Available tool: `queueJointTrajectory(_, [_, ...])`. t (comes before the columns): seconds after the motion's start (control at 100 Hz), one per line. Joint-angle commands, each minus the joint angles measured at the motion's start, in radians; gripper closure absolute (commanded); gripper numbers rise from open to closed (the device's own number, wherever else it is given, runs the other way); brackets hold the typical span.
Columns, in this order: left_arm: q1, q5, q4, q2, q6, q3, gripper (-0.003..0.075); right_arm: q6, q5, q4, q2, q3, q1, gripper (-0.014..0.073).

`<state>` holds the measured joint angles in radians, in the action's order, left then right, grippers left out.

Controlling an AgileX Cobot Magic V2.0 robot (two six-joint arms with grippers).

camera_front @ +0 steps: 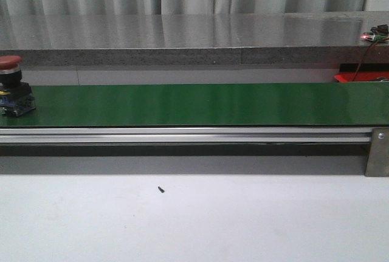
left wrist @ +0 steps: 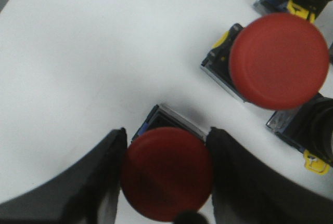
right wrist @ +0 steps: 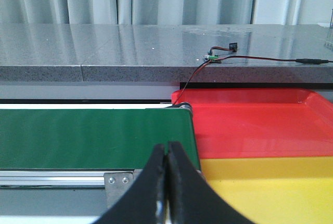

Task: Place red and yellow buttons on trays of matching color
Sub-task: 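Grasp a second red button from the cluster with the left gripper, then set the second red button on the belt and release it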

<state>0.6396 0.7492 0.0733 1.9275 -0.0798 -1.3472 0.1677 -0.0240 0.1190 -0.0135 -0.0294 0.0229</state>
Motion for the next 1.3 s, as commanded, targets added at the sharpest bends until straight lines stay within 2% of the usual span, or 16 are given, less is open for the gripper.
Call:
queueJointTrajectory(0.0, [0.0,-0.033,0.007,-0.054,0.001,-0.025,0.0479,-0.001,0.074,0.008,-0.015,0.018,0.004,0.0651])
queueJointTrajectory(0.28, [-0.01,0.003,0.011,-0.158,0.001,-0.025,0.0498,-0.001,0.074,0.008,-0.015,0.018,0.004,0.0651])
queueJointTrajectory(0.54, [-0.156,0.049,0.019,-0.315,0.001,-0.06,0.0498,-0.001,0.074,0.008,-0.015,0.018,0.004,0.0651])
queueJointTrajectory(0.62, [-0.223,0.074,0.019,-0.315,0.001,-0.087,0.0498,-0.001,0.074,0.008,-0.015,0.018,0.004,0.0651])
queueJointTrajectory(0.8, [-0.32,0.027,0.019,-0.297,0.001,-0.092,0.0498,-0.001,0.074,0.008,-0.015,0.018,0.004,0.0651])
queueJointTrajectory(1.09, [-0.362,0.046,0.026,-0.225,0.001,-0.092,0.0498,-0.001,0.074,0.008,-0.015,0.018,0.004,0.0651])
queueJointTrajectory(1.21, [-0.362,0.093,0.028,-0.199,0.001,-0.092,0.0496,-0.001,0.074,0.008,-0.015,0.018,0.004,0.0651])
queueJointTrajectory(1.29, [-0.362,0.102,0.028,-0.194,0.001,-0.092,0.0463,-0.001,0.074,0.008,-0.015,0.018,0.004,0.0651])
